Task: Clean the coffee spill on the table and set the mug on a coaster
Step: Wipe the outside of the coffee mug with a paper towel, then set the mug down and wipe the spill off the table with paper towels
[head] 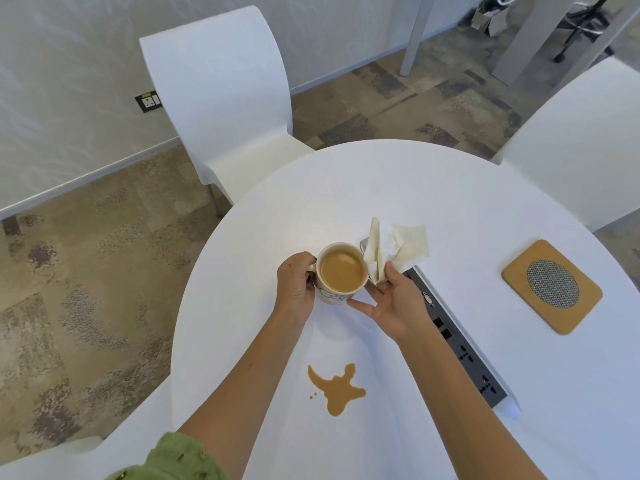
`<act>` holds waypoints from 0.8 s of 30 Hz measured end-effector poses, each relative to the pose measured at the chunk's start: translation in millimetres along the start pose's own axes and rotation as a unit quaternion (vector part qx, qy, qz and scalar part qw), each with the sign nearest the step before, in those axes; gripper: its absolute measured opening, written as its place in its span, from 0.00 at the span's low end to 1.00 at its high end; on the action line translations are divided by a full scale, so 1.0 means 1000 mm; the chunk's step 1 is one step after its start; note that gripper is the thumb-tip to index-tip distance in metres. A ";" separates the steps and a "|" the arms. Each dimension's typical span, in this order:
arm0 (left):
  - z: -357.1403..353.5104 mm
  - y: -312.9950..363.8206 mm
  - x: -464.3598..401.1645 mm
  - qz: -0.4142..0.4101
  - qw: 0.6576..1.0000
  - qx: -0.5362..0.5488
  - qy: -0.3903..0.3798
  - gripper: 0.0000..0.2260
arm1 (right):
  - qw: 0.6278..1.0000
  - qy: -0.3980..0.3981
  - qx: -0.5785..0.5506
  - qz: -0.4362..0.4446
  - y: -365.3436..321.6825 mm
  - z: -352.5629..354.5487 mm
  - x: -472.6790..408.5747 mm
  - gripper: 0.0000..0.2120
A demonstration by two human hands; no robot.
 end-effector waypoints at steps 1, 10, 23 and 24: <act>0.000 -0.001 -0.003 0.002 1.000 0.000 0.003 0.21 | 1.000 0.000 0.003 0.003 -0.001 -0.001 -0.003 0.16; 0.004 -0.007 -0.017 0.010 0.999 0.007 0.034 0.23 | 1.000 0.010 0.005 -0.005 -0.004 -0.005 -0.013 0.15; 0.025 0.019 -0.007 -0.060 0.984 -0.166 -0.009 0.06 | 0.997 -0.002 0.040 0.062 -0.023 0.029 0.028 0.04; 0.031 0.024 -0.003 -0.068 0.981 -0.182 0.000 0.05 | 0.995 0.004 0.075 0.065 -0.022 0.034 0.035 0.01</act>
Point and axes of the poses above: each hand's wrist, its own x-axis away from the middle knuckle, its own z-axis out of the back of the hand, y = z × x, the point moved 7 cm from there along -x, towards the middle knuckle, and after that the axes turned 3 degrees about -z, right-handed, at the moved point
